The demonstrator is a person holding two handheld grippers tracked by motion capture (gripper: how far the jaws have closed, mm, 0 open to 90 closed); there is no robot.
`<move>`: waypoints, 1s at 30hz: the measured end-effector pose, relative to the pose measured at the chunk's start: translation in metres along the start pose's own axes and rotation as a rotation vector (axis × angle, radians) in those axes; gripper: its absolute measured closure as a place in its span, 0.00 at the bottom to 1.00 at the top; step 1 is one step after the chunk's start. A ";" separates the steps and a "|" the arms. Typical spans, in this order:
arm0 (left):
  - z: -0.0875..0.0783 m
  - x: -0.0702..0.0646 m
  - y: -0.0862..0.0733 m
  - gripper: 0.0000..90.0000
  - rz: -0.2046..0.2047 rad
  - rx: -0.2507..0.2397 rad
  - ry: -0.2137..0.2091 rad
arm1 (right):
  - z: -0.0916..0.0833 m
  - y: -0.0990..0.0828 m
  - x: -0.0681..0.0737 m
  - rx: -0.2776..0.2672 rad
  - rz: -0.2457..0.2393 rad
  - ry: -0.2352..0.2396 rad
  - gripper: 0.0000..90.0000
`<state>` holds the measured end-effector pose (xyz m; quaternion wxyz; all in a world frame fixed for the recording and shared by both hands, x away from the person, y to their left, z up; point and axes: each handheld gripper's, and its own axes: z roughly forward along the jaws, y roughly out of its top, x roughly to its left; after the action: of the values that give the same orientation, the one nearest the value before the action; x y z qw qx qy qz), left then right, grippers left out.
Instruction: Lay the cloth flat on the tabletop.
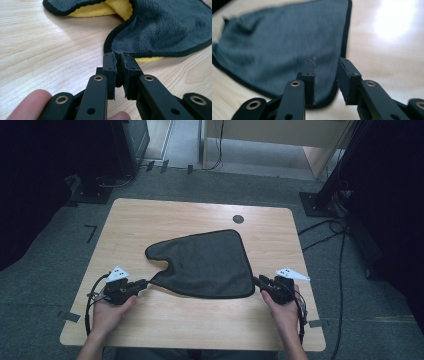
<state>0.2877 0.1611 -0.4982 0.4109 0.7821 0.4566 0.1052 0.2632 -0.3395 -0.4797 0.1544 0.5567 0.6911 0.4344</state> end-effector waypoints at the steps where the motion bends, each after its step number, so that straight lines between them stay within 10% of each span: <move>1: 0.000 0.000 0.000 0.91 0.000 0.000 0.000 | 0.000 0.000 0.000 0.000 0.000 0.000 0.75; 12: -0.013 -0.008 -0.018 0.92 0.051 0.007 -0.040 | 0.022 -0.023 0.009 0.124 -0.037 -0.087 0.69; 17: -0.019 -0.011 -0.027 0.93 0.082 0.014 -0.059 | 0.028 -0.028 0.017 0.138 -0.094 -0.131 0.83; 30: -0.041 -0.023 -0.053 0.93 0.132 0.061 -0.118 | -0.013 -0.048 0.022 0.206 -0.127 -0.084 0.94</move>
<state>0.2192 0.1782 -0.5066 0.4053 0.8275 0.3819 0.0720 0.2166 -0.3254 -0.5031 0.1524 0.5426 0.7586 0.3269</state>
